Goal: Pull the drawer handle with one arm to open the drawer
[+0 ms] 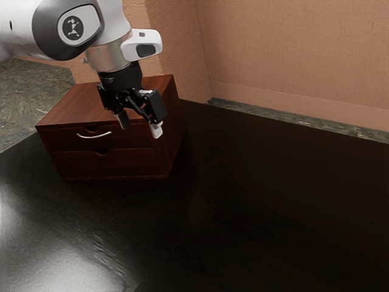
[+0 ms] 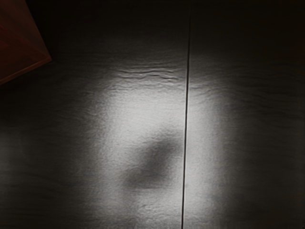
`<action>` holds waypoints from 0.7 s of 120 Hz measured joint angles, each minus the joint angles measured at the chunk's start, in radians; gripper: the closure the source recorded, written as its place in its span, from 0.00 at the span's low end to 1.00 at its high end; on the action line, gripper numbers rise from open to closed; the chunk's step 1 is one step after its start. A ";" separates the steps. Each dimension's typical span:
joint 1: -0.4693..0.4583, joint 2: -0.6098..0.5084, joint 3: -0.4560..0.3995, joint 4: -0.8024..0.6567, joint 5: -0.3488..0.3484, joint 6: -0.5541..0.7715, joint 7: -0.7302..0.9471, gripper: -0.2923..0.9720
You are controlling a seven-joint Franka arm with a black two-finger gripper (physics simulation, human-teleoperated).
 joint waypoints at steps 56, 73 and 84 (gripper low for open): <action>0.074 -0.145 0.039 0.254 -0.094 -0.050 0.269 0.23; 0.034 -0.192 0.089 0.279 -0.063 -0.048 0.476 0.23; 0.027 -0.186 0.114 0.272 0.018 -0.031 0.581 0.23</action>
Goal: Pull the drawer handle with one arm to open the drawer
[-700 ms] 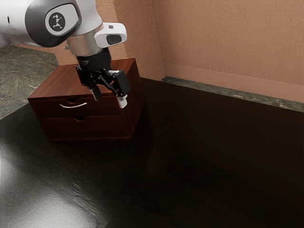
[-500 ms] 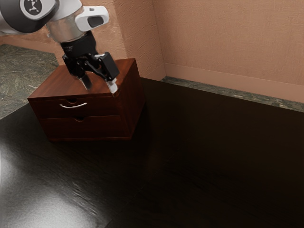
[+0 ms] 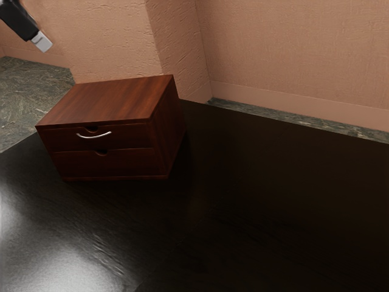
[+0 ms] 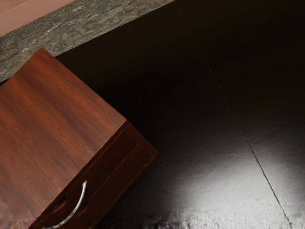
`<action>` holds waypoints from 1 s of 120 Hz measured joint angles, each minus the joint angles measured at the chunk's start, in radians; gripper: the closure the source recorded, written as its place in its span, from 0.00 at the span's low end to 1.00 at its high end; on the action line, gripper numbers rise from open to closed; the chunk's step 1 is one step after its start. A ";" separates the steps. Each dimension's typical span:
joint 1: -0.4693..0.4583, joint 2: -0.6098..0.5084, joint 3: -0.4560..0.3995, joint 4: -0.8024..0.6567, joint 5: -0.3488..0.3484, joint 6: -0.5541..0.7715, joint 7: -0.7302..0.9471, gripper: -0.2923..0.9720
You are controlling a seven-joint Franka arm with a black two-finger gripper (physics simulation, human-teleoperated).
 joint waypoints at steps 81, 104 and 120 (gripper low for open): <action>0.290 0.099 0.142 -0.447 -0.161 0.353 0.738 0.23; 0.156 0.018 0.049 -0.553 -0.176 0.471 0.852 0.24; 0.155 0.022 0.036 -0.581 -0.149 0.531 0.905 0.23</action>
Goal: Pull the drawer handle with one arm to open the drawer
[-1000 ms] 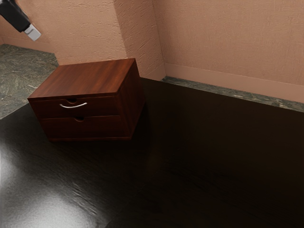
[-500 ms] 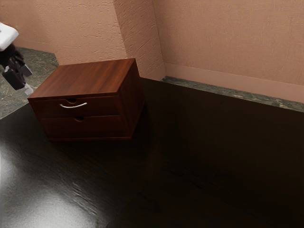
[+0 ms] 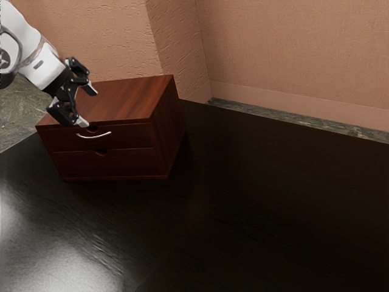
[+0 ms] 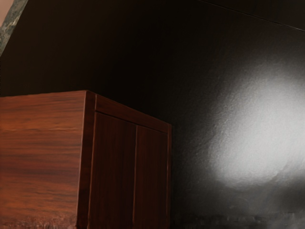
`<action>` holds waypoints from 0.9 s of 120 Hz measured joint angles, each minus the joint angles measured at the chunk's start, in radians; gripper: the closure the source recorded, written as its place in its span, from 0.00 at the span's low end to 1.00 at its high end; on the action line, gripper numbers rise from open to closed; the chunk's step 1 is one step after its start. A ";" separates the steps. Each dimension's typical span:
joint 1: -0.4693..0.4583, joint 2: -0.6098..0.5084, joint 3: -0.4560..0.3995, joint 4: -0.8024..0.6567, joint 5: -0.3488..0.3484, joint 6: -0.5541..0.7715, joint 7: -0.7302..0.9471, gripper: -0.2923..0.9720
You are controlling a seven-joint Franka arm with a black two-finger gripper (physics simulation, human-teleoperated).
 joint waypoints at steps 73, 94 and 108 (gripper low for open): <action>0.010 0.040 0.044 -0.009 0.170 0.041 -0.176 0.30; 0.019 0.080 0.049 -0.010 0.171 0.087 -0.205 0.36; 0.008 0.075 0.049 -0.014 0.172 0.104 -0.218 0.42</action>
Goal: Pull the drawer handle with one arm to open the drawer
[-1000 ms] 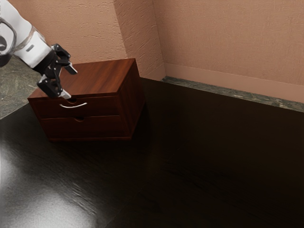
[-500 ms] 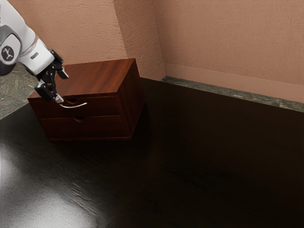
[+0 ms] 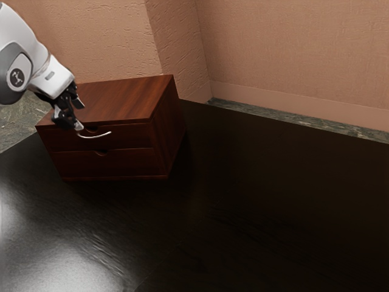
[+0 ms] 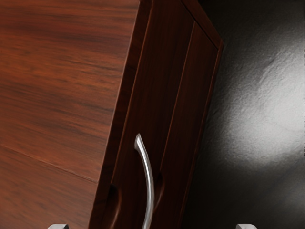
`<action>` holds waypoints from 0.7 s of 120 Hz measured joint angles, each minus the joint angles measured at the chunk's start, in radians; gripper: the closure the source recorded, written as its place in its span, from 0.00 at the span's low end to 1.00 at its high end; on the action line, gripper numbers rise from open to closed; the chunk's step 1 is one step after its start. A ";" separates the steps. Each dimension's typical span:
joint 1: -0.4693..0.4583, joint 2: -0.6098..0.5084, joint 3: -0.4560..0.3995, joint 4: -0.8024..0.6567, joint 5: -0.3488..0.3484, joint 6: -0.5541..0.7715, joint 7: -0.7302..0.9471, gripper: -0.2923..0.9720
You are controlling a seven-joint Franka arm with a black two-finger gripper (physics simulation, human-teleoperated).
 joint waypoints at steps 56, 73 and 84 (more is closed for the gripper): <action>0.001 -0.060 0.001 -0.146 0.036 0.140 0.024 0.51; 0.000 -0.084 0.013 -0.192 0.037 0.185 0.036 0.53; 0.004 -0.073 0.023 -0.197 0.037 0.211 0.047 0.54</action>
